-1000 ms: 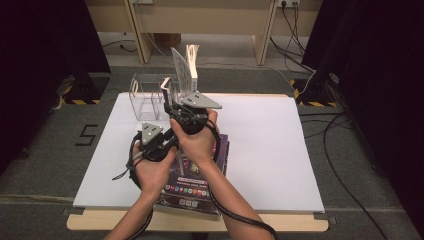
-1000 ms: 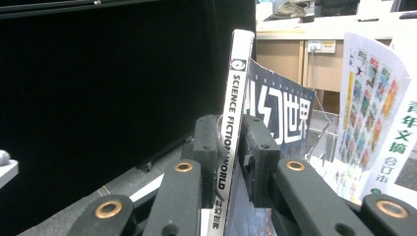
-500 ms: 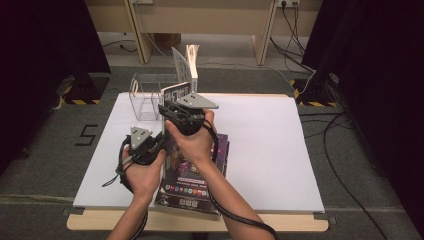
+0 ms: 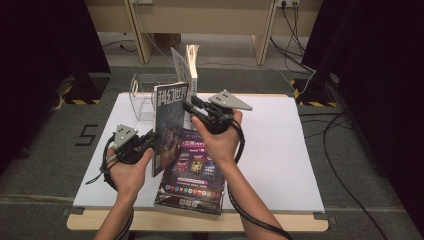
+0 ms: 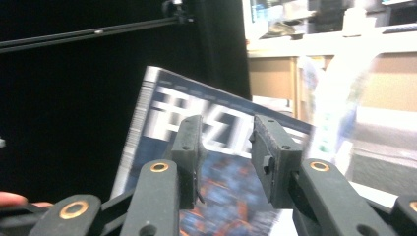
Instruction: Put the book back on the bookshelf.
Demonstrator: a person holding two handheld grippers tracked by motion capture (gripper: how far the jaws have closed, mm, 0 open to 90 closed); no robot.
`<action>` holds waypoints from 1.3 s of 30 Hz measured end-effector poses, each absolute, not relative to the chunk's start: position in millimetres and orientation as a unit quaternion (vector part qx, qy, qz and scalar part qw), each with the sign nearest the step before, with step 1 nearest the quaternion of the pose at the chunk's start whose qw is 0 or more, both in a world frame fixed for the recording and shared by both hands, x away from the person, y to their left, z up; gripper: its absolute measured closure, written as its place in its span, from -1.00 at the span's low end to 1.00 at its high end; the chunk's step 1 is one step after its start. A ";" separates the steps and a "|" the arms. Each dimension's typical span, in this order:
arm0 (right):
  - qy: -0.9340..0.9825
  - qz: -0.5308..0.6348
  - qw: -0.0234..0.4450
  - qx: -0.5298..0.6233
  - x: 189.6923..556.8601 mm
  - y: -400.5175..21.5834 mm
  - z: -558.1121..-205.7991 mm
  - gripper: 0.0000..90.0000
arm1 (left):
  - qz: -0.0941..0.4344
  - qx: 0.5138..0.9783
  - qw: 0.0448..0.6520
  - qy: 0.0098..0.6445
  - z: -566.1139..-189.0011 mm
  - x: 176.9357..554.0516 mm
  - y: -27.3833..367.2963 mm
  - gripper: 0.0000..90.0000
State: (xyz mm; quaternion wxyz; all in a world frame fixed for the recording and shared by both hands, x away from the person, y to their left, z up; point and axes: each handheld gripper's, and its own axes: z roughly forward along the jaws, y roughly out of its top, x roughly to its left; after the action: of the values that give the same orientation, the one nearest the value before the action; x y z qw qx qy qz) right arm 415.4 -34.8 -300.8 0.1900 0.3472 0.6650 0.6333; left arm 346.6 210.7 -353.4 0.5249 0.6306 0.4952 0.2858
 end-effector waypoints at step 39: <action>0.666 0.505 0.204 0.510 417.7 -182.8 -435.3 0.40 | 0.348 0.590 0.550 0.477 -324.8 374.2 256.5 0.85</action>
State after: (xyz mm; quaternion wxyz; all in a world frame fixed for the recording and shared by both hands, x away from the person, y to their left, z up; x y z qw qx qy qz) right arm 417.7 -182.8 -435.3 0.2044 0.5100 0.6657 0.5049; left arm 374.2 256.5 -324.8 0.5500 0.5905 0.4772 0.3480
